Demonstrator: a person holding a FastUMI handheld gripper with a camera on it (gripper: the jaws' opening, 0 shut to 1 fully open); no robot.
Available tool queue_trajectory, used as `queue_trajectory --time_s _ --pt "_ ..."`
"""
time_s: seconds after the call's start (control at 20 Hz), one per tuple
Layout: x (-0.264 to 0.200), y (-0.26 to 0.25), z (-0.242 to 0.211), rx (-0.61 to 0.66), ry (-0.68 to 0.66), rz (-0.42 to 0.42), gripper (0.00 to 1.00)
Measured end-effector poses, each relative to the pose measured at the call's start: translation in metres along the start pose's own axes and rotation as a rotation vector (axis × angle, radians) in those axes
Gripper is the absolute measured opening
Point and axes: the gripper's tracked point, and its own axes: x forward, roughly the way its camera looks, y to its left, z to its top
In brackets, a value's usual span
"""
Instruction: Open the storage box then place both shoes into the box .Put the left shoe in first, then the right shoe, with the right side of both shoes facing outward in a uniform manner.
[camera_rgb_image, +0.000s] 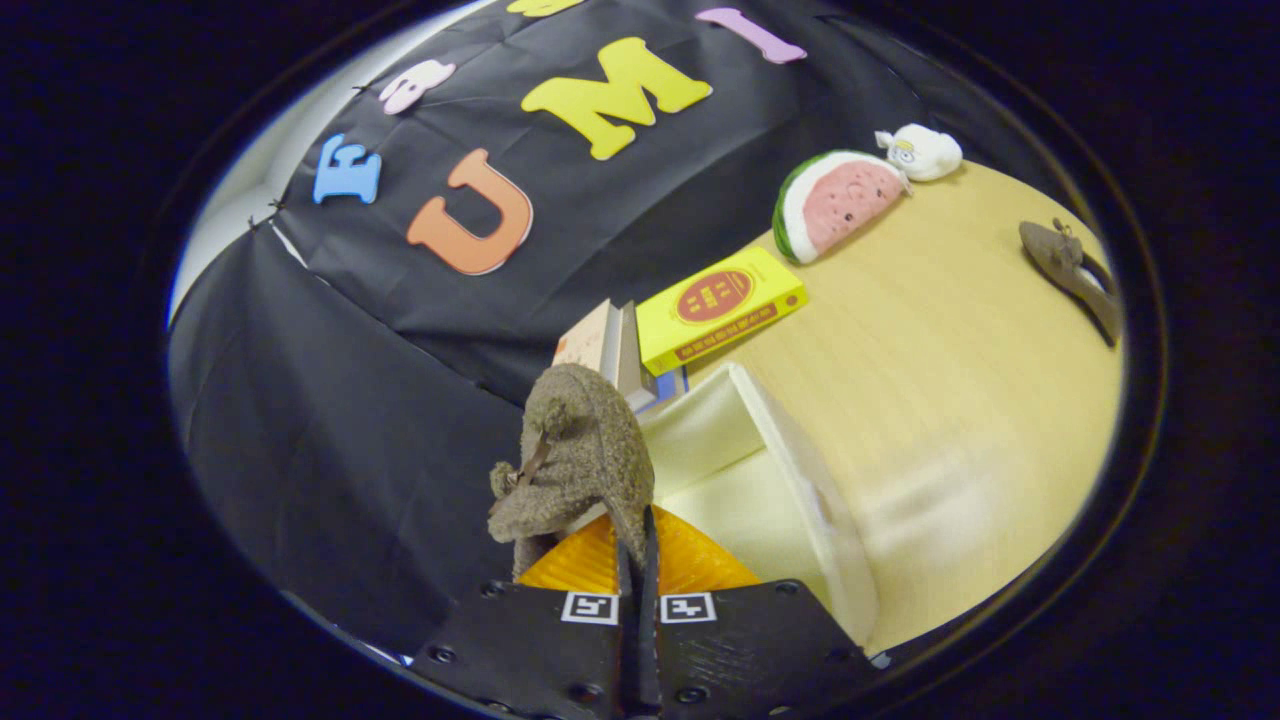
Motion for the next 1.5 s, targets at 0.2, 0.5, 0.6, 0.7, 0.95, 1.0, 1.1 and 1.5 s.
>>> queue_trajectory --time_s 0.2,0.5,0.6,0.7,0.95,1.0,1.1,1.5 --pt "0.028 -0.009 -0.034 0.015 0.060 -0.073 0.01" --pt "0.049 -0.020 -0.053 0.005 0.106 -0.125 0.08" --pt "0.056 -0.014 -0.059 -0.023 0.150 -0.099 0.28" --pt "0.058 -0.019 -0.057 -0.040 0.163 -0.106 0.49" --pt "0.039 -0.004 -0.037 -0.161 0.125 -0.032 0.88" --pt "0.033 0.000 -0.033 -0.205 0.118 0.001 0.94" --pt "0.015 0.006 -0.019 -0.276 0.095 0.080 0.94" --pt "-0.090 -0.020 0.090 -0.610 -0.292 0.184 0.96"
